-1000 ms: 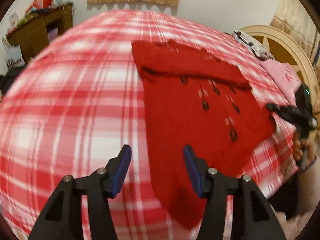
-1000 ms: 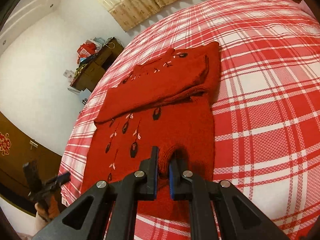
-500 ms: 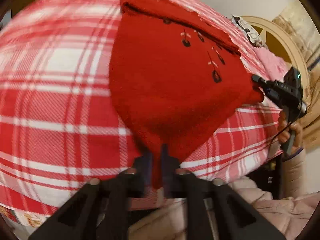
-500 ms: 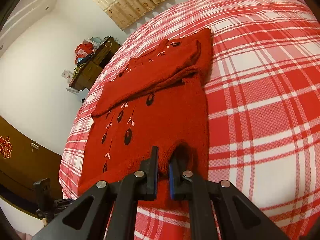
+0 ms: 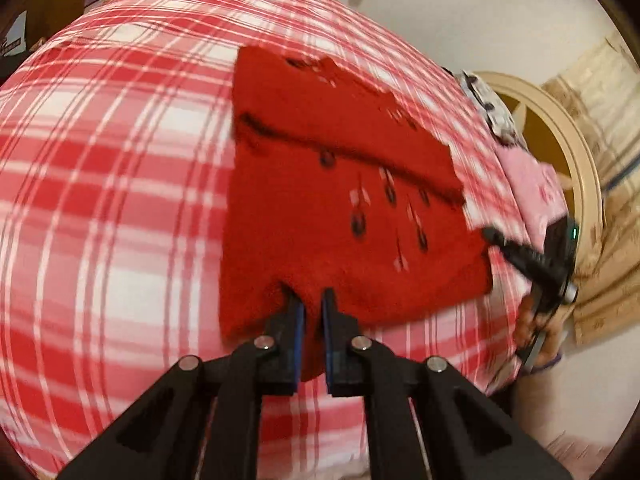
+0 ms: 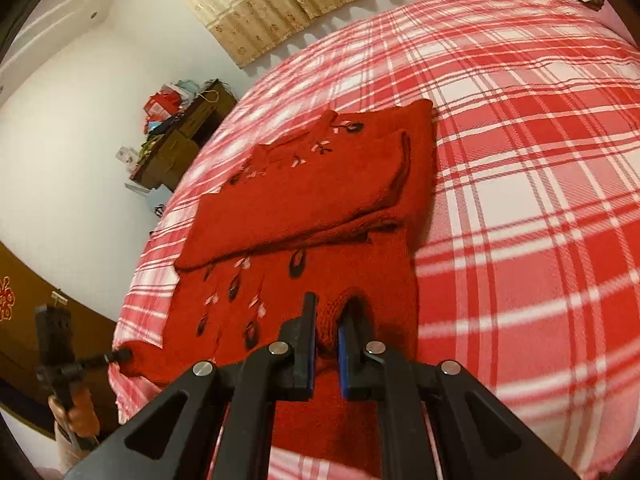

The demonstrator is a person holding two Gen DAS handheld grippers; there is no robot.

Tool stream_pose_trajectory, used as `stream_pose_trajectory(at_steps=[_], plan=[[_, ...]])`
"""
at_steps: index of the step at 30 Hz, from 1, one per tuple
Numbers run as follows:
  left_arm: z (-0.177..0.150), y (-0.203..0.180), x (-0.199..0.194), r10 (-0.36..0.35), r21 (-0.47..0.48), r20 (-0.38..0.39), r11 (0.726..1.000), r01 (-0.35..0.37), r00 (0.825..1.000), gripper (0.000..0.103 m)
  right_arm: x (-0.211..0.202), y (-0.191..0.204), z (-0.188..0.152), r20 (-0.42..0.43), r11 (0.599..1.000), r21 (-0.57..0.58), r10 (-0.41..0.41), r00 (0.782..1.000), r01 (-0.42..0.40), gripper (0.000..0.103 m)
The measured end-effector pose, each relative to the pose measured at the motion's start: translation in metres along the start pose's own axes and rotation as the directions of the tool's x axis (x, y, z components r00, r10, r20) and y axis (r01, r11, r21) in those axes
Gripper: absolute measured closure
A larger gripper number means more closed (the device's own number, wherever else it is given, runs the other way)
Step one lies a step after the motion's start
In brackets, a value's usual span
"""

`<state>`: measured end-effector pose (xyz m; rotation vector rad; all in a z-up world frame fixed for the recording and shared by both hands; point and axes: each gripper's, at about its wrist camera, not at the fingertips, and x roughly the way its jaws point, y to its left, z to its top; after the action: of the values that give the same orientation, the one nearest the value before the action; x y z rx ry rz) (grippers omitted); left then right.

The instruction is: Fold small clothes

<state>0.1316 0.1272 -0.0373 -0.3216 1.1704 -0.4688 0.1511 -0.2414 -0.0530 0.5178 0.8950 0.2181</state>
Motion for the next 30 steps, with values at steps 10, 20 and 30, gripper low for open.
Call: stream_pose_trajectory(at_steps=[10, 20, 30], plan=[[0.069, 0.030, 0.035, 0.180, -0.014, 0.044, 0.984, -0.180, 0.983, 0.094, 0.036, -0.016, 0.006, -0.021, 0.997, 0.039, -0.069, 0.997, 0.069, 0.095], [0.034, 0.029, 0.007, 0.089, 0.168, 0.136, 0.979, -0.111, 0.987, 0.054, 0.021, -0.018, 0.005, 0.022, 0.995, 0.094, 0.028, 0.999, -0.030, 0.093], [0.025, -0.001, 0.052, 0.077, 0.274, 0.158, 0.954, -0.119, 0.984, 0.049, -0.039, -0.012, -0.013, 0.196, 0.993, 0.102, 0.031, 0.980, -0.052, 0.051]])
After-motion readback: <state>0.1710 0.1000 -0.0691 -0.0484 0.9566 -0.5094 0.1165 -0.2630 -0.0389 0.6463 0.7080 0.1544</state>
